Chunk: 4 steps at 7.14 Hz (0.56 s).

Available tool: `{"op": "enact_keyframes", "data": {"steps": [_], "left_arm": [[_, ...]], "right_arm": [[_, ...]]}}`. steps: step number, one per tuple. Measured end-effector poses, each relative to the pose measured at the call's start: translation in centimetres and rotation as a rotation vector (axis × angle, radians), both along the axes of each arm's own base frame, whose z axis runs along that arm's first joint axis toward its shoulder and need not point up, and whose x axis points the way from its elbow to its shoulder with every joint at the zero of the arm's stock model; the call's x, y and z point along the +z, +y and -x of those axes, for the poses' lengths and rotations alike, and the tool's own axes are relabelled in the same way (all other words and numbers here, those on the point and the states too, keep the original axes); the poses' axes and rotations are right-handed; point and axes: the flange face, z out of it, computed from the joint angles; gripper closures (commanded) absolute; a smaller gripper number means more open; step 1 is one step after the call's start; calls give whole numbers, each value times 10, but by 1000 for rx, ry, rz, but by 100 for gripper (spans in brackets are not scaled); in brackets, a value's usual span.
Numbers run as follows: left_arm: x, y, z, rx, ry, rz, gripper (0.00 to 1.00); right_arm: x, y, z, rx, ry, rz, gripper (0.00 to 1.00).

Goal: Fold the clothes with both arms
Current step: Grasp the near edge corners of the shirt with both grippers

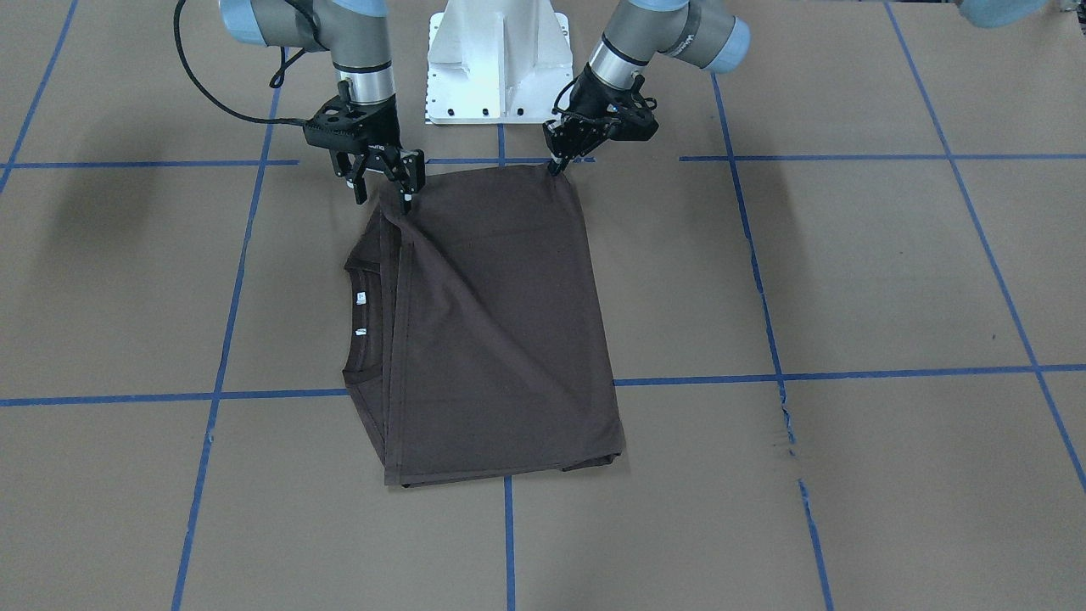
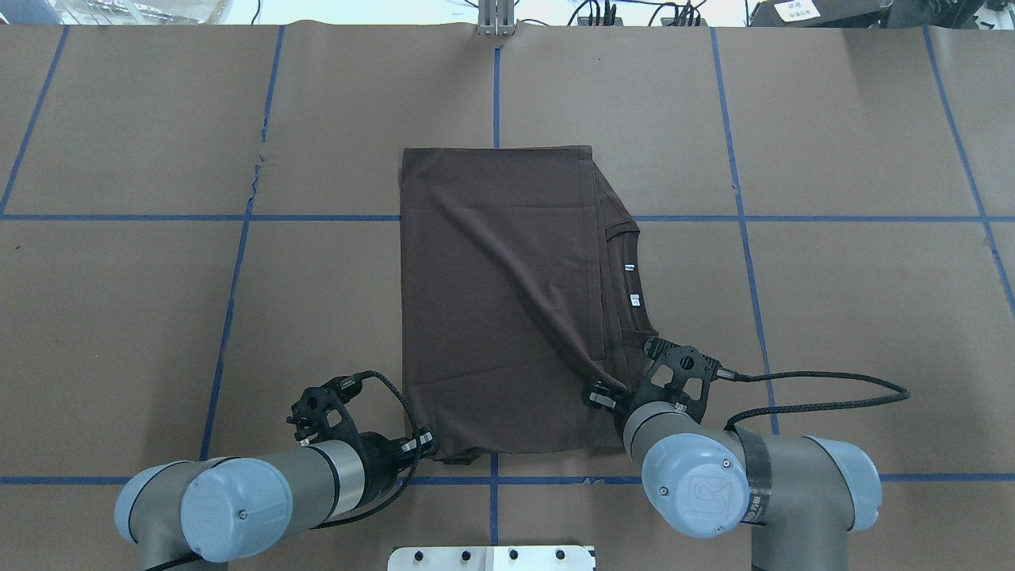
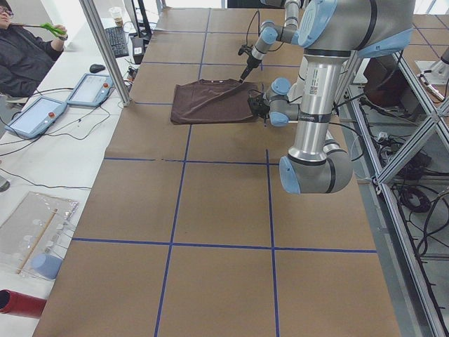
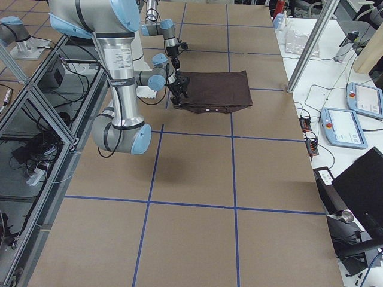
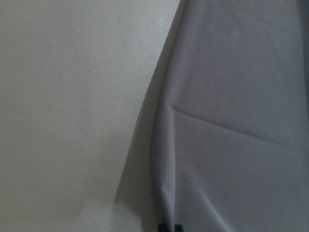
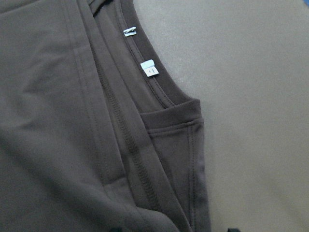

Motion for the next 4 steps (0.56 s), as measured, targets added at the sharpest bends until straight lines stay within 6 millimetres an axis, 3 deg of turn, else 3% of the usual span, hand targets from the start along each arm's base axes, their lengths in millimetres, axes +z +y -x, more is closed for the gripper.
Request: {"op": "enact_keyframes", "data": {"steps": [4], "left_arm": [[0,0,0,0,-1,0,100]], "right_arm": [[3,14,9,-23,7,3,38]]}}
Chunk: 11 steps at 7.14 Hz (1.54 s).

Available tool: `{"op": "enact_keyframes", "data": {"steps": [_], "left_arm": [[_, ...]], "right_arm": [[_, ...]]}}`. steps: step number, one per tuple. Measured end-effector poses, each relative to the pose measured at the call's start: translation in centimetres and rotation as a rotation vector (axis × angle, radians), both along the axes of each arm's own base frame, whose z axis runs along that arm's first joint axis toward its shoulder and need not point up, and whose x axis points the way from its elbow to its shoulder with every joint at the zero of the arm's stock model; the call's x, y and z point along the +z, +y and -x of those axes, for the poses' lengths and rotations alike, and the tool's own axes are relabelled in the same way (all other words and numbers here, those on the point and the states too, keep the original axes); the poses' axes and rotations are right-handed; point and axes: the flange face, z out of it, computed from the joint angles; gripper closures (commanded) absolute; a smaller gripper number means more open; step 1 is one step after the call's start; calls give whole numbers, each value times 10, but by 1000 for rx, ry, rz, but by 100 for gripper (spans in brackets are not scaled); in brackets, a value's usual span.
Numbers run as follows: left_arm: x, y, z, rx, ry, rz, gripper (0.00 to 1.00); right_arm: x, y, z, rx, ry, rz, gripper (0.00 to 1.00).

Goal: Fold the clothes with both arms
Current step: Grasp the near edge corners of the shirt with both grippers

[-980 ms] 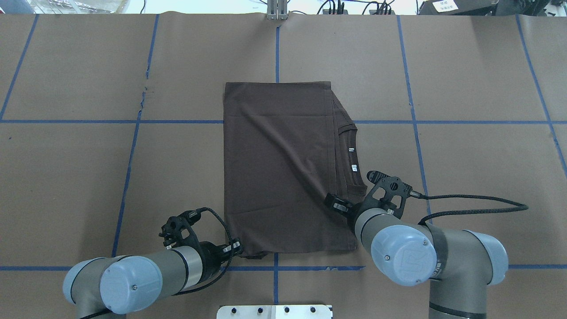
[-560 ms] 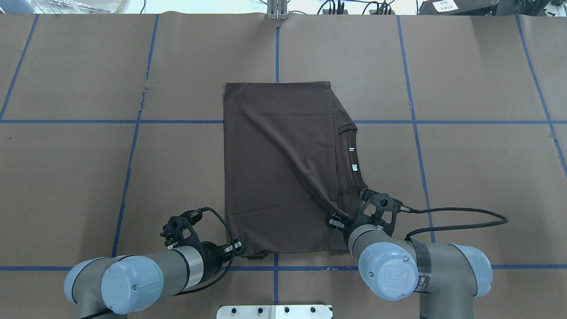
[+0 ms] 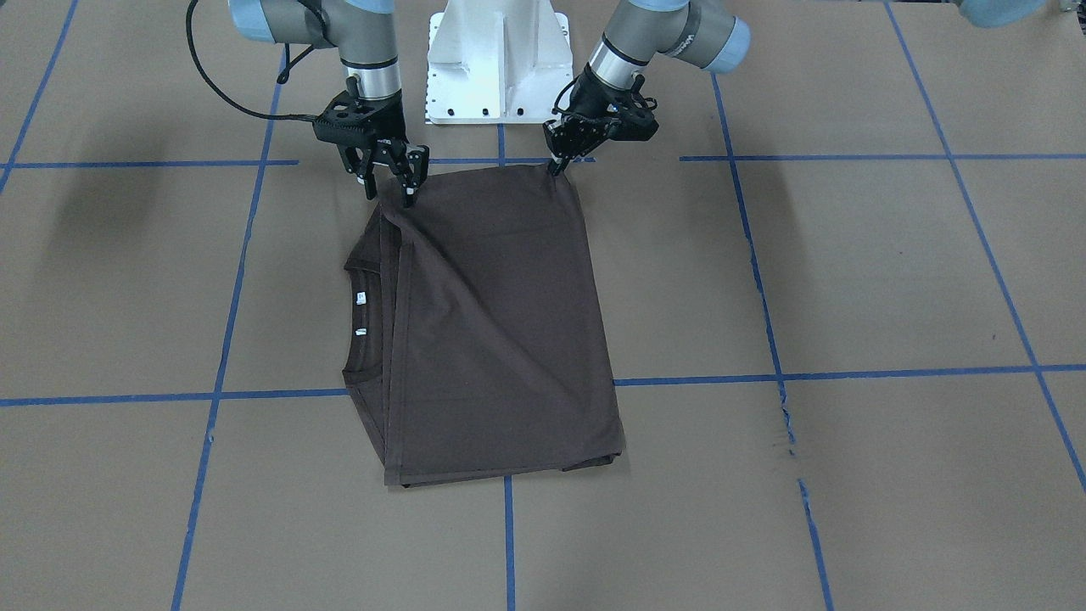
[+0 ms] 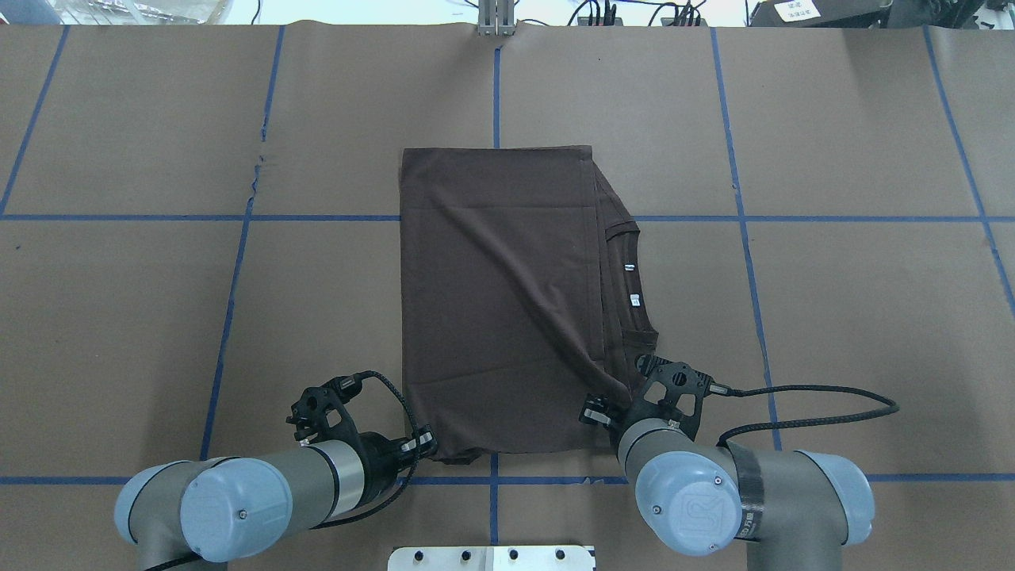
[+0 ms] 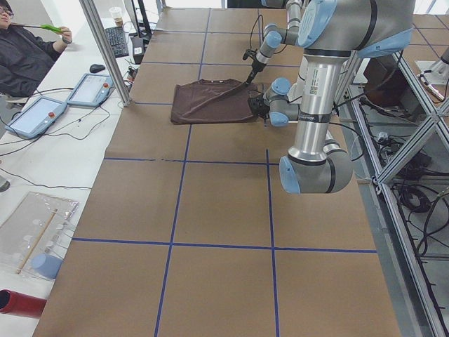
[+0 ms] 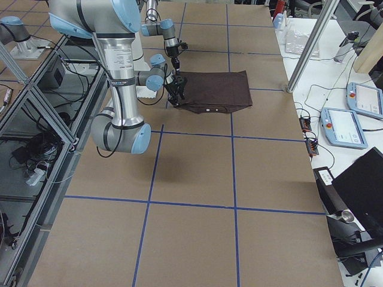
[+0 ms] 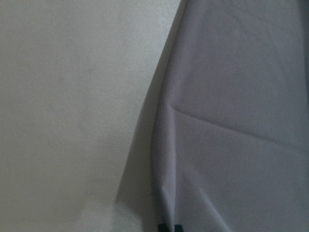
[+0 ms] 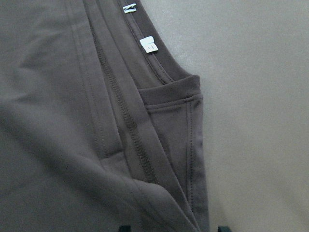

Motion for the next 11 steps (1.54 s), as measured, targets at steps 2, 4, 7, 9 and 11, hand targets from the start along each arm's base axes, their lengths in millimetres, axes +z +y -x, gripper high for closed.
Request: {"op": "enact_keyframes", "data": {"steps": [2,4,7,9,11], "left_arm": [[0,0,0,0,-1,0,100],[0,0,0,0,0,0,100],[0,-1,0,-1,0,0,100],[1,-1,1,-1,-1,0,100],[1,0,1,-1,-1,0,100]], "right_arm": [[3,1,2,-1,7,0,40],[6,1,4,-1,13,1,41],[8,1,5,1,17,2,76],[8,1,6,4,14,4,100],[6,1,7,16,4,15,100]]}}
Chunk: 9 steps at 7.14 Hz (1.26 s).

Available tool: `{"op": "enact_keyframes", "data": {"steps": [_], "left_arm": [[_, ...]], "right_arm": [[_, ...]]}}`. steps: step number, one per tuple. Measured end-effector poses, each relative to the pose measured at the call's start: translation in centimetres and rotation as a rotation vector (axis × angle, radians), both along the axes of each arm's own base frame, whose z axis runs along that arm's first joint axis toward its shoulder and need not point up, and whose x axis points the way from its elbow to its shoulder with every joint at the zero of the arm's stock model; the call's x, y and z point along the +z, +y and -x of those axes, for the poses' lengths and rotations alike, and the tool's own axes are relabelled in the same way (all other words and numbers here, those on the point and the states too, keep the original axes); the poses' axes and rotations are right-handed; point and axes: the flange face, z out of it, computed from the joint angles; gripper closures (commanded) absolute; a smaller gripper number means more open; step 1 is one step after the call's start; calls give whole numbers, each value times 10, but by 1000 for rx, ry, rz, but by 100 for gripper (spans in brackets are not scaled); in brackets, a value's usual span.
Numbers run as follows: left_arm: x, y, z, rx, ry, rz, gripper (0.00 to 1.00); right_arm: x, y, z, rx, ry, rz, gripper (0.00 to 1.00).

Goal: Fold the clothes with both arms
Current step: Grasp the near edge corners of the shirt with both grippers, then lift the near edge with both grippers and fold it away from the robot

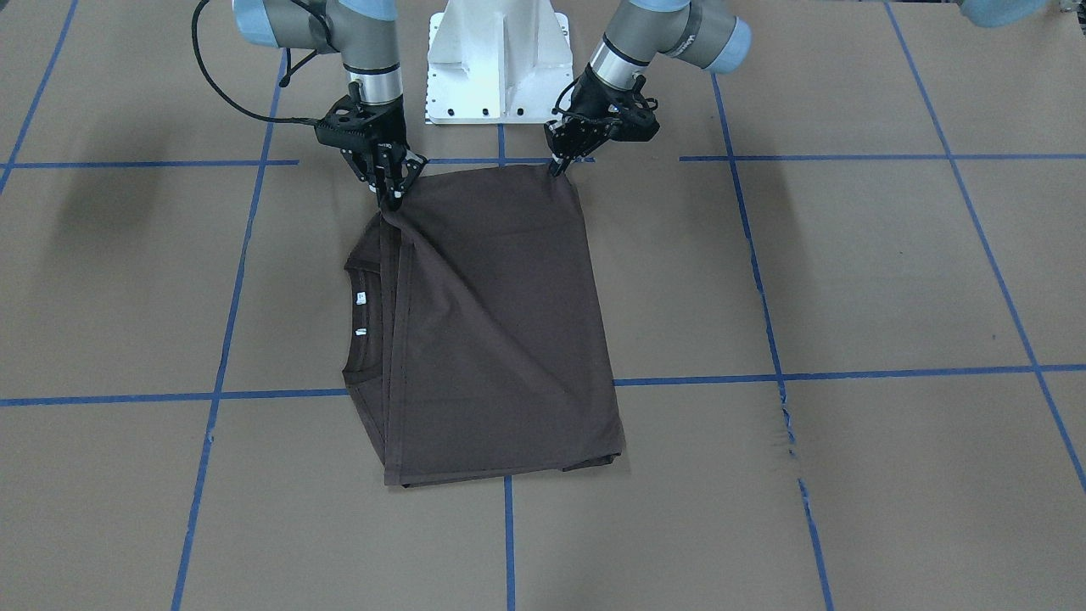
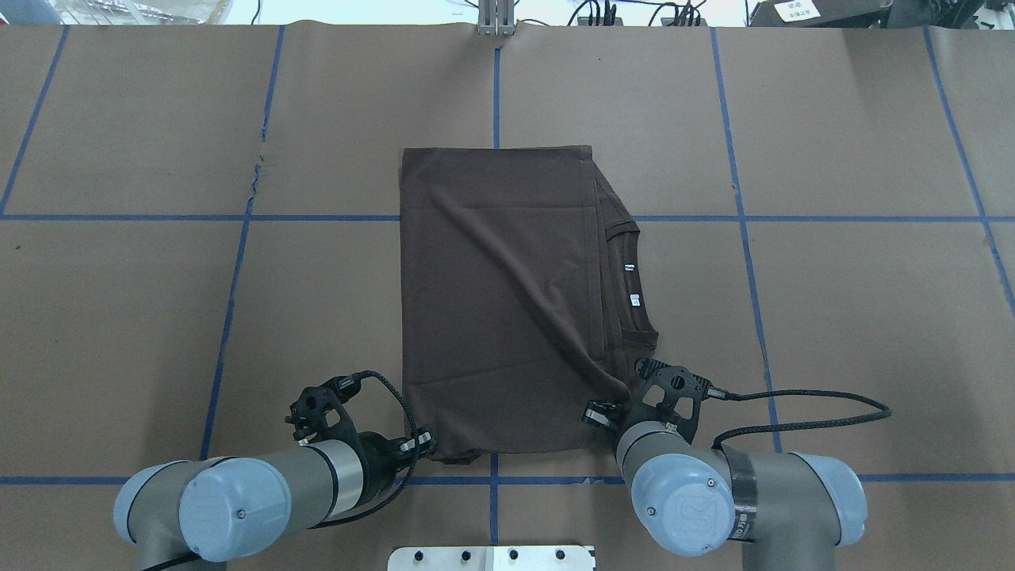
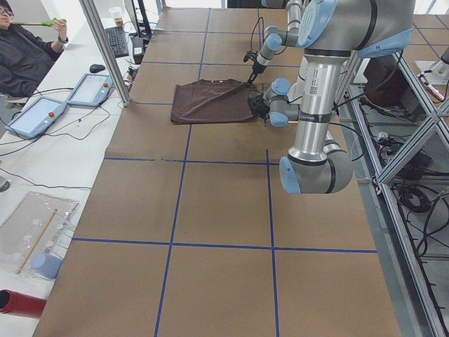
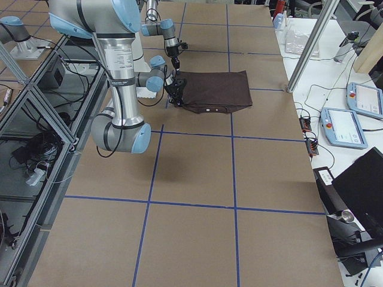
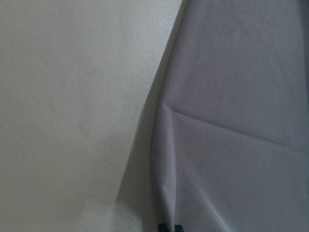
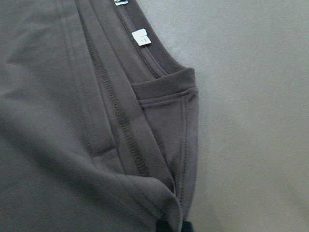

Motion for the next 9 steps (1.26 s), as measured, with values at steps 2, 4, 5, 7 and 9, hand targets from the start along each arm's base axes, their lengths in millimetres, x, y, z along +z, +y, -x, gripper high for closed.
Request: {"op": "enact_keyframes", "data": {"steps": [2,4,5,7,9], "left_arm": [[0,0,0,0,1,0,100],[-8,-1,7,2,10,-6,100],[-23,1,23,22,3,-11,100],[-85,14,91,93,-43,3,100],[-138,31,168,146,-67,26,100]], "right_arm": [[-2,0,1,8,-7,6,100],[-13,-2,-2,20,-33,9,100],[-31,-4,-9,26,-59,8,100],[-94,2,-58,23,-90,17,100],[-144,15,-117,-2,-113,58,100]]}}
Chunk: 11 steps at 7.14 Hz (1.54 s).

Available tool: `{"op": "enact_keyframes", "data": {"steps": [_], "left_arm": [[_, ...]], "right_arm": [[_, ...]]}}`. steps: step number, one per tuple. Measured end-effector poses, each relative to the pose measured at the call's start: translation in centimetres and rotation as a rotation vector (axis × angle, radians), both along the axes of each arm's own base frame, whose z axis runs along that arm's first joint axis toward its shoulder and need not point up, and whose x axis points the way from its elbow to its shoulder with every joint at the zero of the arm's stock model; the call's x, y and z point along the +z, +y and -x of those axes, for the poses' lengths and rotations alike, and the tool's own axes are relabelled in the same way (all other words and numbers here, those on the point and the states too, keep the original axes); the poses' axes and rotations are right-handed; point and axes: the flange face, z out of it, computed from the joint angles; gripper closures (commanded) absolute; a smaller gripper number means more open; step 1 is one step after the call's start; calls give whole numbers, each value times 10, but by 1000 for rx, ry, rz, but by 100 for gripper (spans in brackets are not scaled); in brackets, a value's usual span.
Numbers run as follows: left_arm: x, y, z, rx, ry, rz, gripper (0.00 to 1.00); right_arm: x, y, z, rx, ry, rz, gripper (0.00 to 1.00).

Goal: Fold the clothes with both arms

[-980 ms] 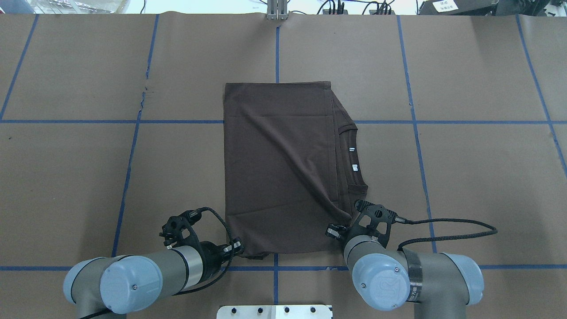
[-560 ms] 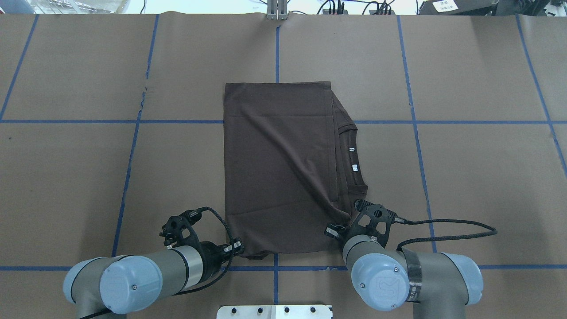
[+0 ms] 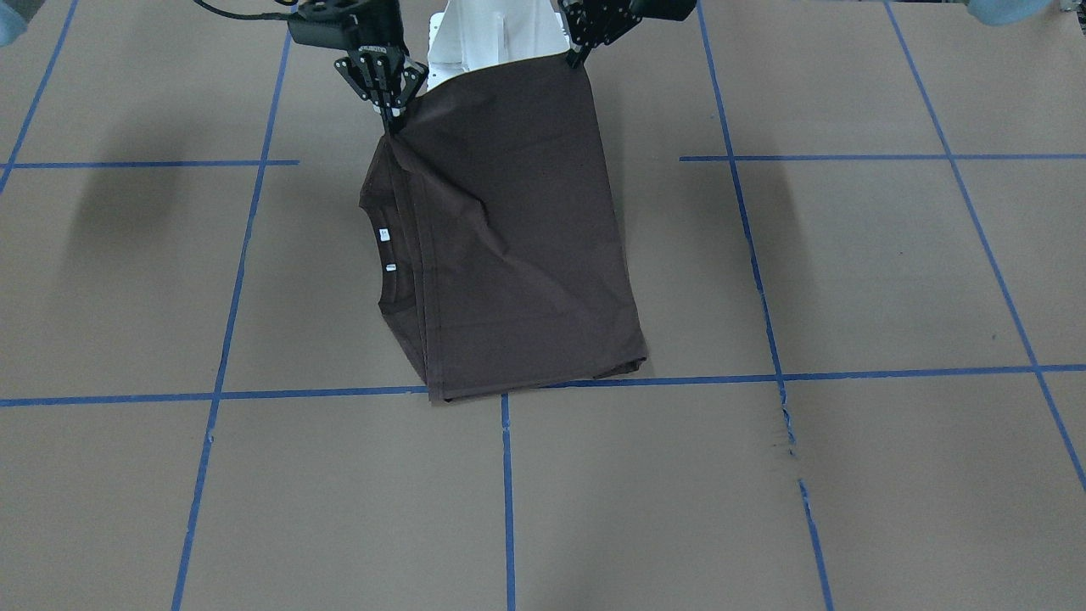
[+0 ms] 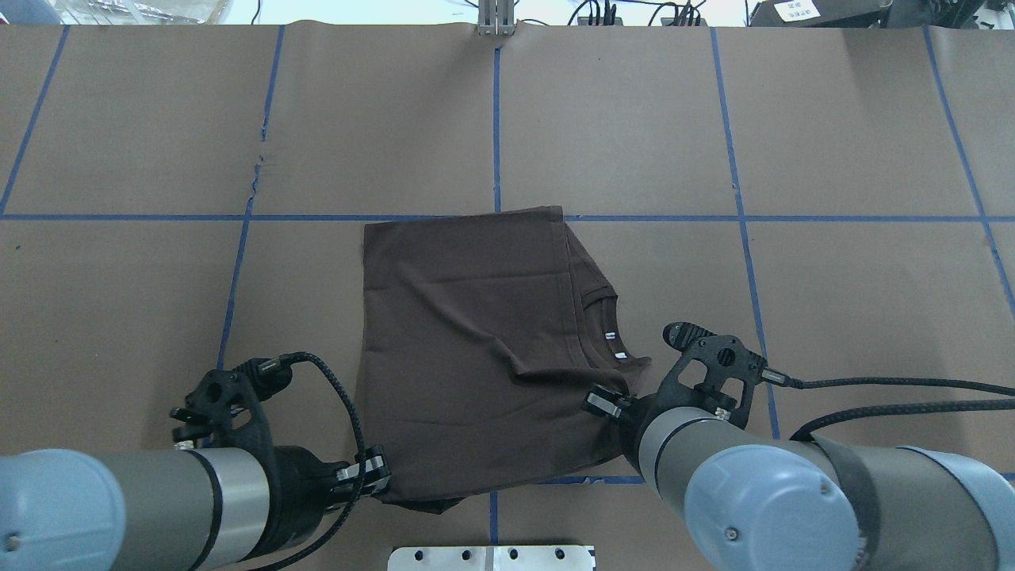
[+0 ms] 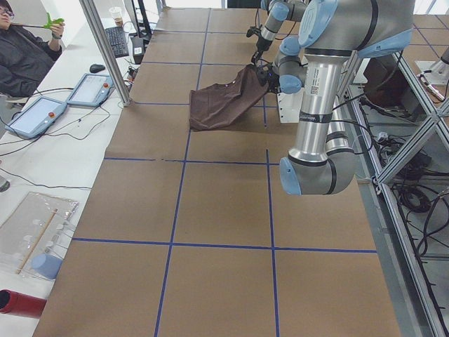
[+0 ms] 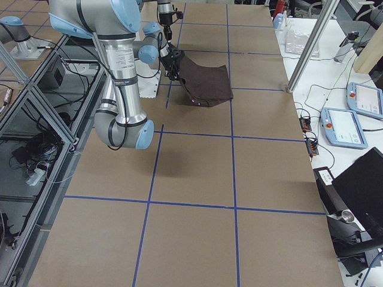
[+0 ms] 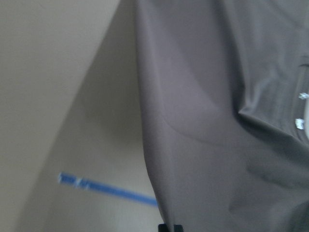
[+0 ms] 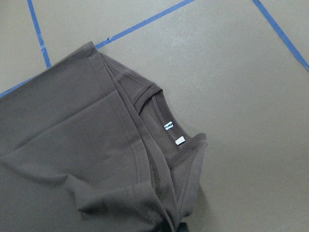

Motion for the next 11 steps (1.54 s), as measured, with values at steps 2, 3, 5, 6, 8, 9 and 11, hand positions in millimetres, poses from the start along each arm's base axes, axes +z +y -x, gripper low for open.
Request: {"op": "enact_keyframes", "data": {"steps": [2,3,5,6,8,9,11], "left_arm": [[-3,-3,2,9,-58,-10,100],[2,-23,-16,-8,-103,-47,100],[20,-84,-52,-59,-190,-118,100],[35,-112,-65,-78,-221,-144,100],[66,-153,-83,-104,-266,-175,100],[81,-167,-92,-111,-282,-182,100],[109,-186,-110,-118,-301,-190,100]], "right_arm": [[-7,-2,15,-5,45,17,100],[-5,-17,35,16,63,19,100],[7,-72,73,85,76,12,100],[13,-103,89,108,83,8,100],[19,-158,127,136,91,14,100],[25,-176,143,144,91,11,100],[44,-201,160,145,108,8,100]]}}
